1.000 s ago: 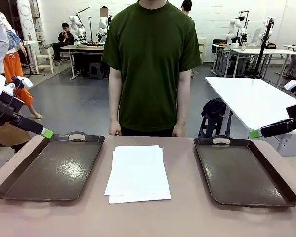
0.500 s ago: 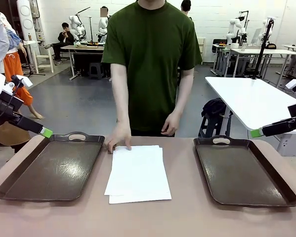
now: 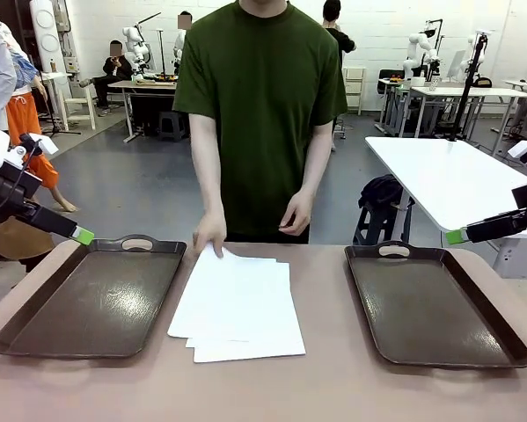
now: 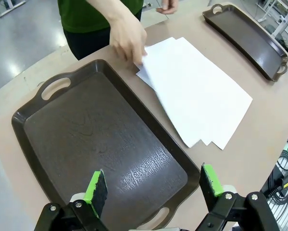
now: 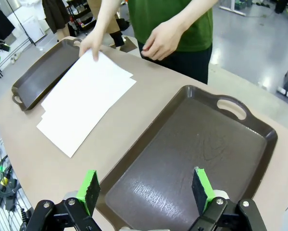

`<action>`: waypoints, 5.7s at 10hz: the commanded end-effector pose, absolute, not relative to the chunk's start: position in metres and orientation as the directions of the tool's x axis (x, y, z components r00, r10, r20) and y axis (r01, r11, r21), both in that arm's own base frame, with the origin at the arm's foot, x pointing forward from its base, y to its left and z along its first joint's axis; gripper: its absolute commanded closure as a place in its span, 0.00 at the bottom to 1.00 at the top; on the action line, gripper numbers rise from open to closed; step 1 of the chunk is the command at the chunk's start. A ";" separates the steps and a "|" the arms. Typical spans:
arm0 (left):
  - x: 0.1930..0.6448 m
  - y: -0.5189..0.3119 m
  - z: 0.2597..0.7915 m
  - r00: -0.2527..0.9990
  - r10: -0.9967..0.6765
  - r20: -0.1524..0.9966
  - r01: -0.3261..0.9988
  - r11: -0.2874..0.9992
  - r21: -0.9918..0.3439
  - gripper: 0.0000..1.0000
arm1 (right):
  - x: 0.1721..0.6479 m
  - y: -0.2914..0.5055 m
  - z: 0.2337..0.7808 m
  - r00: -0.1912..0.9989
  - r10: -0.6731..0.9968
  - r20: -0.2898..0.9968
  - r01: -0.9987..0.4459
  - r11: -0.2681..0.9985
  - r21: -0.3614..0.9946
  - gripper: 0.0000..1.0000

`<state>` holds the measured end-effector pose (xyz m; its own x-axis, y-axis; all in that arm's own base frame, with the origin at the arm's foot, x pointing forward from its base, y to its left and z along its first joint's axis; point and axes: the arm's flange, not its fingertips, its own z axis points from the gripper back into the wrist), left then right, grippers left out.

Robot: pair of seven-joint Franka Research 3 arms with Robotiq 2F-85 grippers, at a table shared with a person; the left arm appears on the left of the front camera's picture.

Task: Sort the A4 documents.
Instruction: Receive the A4 Paper.

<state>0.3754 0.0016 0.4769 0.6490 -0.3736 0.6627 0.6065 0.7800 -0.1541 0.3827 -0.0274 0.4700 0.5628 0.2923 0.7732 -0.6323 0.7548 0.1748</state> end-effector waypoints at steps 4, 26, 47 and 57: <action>0.377 0.003 0.475 0.645 -0.375 0.666 0.612 0.776 -0.156 0.00 | 0.384 -0.028 0.468 0.557 0.292 0.777 -0.641 0.747 0.179 0.00; 0.377 0.003 0.475 0.645 -0.375 0.666 0.612 0.776 -0.156 0.00 | 0.384 -0.028 0.468 0.557 0.292 0.777 -0.641 0.747 0.179 0.00; 0.582 -0.156 0.412 0.966 0.036 0.258 0.241 0.255 -0.936 0.00 | 0.384 -0.028 0.468 0.557 0.292 0.777 -0.641 0.747 0.179 0.00; 0.618 -0.160 0.408 0.992 -0.120 0.046 0.068 0.184 -0.981 0.39 | 0.384 -0.028 0.468 0.557 0.292 0.777 -0.641 0.747 0.179 0.00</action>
